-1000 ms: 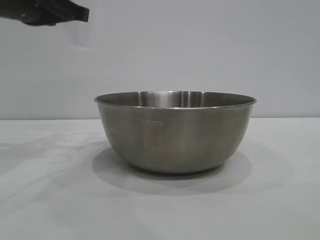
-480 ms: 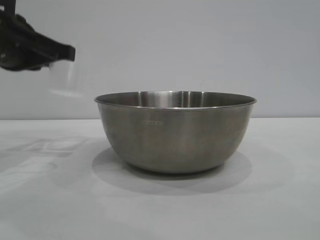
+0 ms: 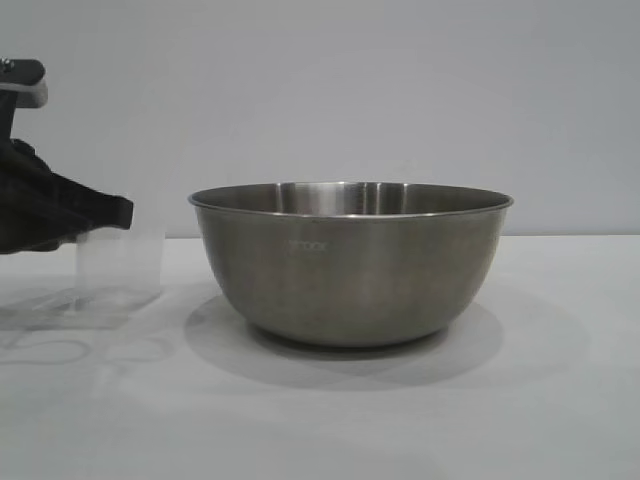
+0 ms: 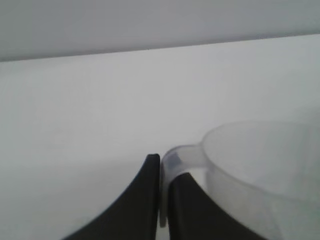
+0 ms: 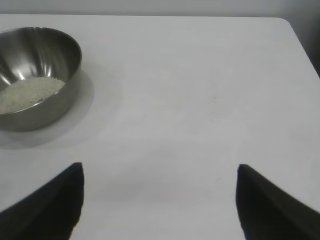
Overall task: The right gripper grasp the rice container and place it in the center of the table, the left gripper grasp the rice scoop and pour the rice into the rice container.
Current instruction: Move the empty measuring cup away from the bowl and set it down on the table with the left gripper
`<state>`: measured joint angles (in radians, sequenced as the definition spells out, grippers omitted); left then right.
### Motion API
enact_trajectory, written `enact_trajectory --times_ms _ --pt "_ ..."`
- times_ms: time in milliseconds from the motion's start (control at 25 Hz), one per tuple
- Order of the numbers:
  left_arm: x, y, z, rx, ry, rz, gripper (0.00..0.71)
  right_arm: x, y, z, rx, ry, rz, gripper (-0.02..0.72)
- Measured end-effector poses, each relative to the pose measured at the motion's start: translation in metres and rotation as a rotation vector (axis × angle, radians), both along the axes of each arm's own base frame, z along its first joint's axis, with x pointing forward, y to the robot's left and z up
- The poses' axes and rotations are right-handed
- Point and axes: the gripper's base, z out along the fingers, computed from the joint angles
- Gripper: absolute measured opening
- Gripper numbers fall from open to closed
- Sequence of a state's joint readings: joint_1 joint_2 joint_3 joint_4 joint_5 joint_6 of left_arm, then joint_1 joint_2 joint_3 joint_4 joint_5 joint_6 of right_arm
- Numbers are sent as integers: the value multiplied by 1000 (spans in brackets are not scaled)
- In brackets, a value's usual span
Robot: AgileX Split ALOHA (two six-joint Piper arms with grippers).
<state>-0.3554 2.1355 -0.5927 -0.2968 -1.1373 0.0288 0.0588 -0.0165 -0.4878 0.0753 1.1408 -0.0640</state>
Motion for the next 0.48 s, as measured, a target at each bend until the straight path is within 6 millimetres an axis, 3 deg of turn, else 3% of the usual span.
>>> enact_trajectory --times_ms 120,280,360,480 --pt "0 0 -2 2 6 0 0 0 0 0 0 0 0 567" --pt "0 -1 -2 4 5 -19 204 0 0 0 0 0 0 567" --pt "-1 -2 -2 6 6 -31 260 0 0 0 0 0 0 567" --pt "-7 -2 -4 14 24 -47 246 0 0 0 0 0 0 567"
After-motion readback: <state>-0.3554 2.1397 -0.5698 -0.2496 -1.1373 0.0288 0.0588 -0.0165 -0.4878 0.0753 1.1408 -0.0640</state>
